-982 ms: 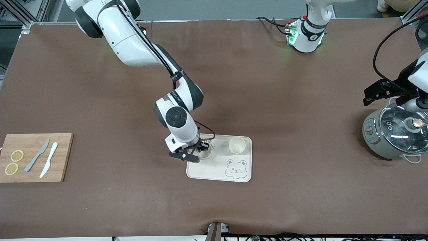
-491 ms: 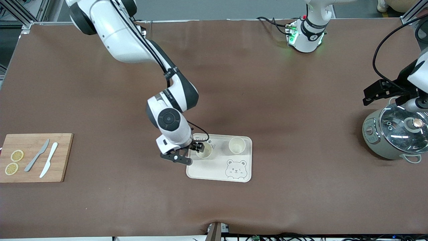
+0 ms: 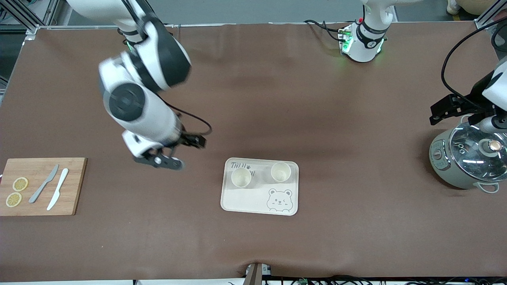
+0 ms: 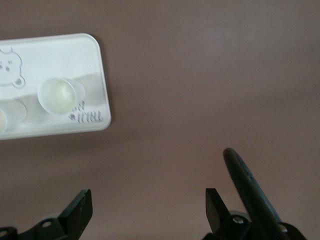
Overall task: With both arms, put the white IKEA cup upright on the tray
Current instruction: 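Open the right gripper and lift it away from the tray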
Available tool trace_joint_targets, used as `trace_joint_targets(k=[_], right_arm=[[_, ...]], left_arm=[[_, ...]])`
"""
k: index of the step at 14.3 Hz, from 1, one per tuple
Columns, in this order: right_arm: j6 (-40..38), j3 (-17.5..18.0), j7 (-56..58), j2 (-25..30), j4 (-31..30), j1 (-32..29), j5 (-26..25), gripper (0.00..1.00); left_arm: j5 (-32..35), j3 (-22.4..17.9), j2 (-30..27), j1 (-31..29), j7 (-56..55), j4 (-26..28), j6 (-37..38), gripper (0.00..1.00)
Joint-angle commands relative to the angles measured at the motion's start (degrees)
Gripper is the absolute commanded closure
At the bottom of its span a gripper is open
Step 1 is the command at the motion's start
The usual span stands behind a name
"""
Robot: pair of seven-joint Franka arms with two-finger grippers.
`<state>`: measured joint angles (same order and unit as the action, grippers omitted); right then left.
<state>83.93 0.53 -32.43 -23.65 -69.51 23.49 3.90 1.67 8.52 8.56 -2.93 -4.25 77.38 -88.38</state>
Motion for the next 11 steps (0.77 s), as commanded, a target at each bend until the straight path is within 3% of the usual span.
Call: trace_joint_targets(k=[1,3,5,7,10,11], right_arm=[[-10.49,0.61,8.76,11.49,-6.07,-6.86,1.98,0.00],[-16.24,0.44,16.39,15.90,-6.25,-13.00,1.37,0.00],[-15.65,0.43,25.54,18.98,-8.52,-19.94,0.50,0.00],[-9.70,0.44,27.94,20.30,-12.37,-23.04,-0.30,0.00],[4.62,0.70,28.30,23.81,-23.53,-23.05,-2.93,0.00],[5.18,0.87,28.30,24.09,-24.34,-22.61,-3.46,0.00]], left_arm=[[1.40,0.26,-0.12,-0.15,1.09,-0.12,0.22,0.00],[1.40,0.26,-0.12,-0.15,1.09,-0.21,0.22,0.00],[1.40,0.26,-0.12,-0.24,1.09,-0.12,0.22,0.00],[1.40,0.26,-0.12,-0.24,1.09,-0.12,0.22,0.00],[1.40,0.26,-0.12,-0.24,1.09,-0.12,0.22,0.00],[1.40,0.26,-0.12,-0.24,1.09,-0.12,0.22,0.00]])
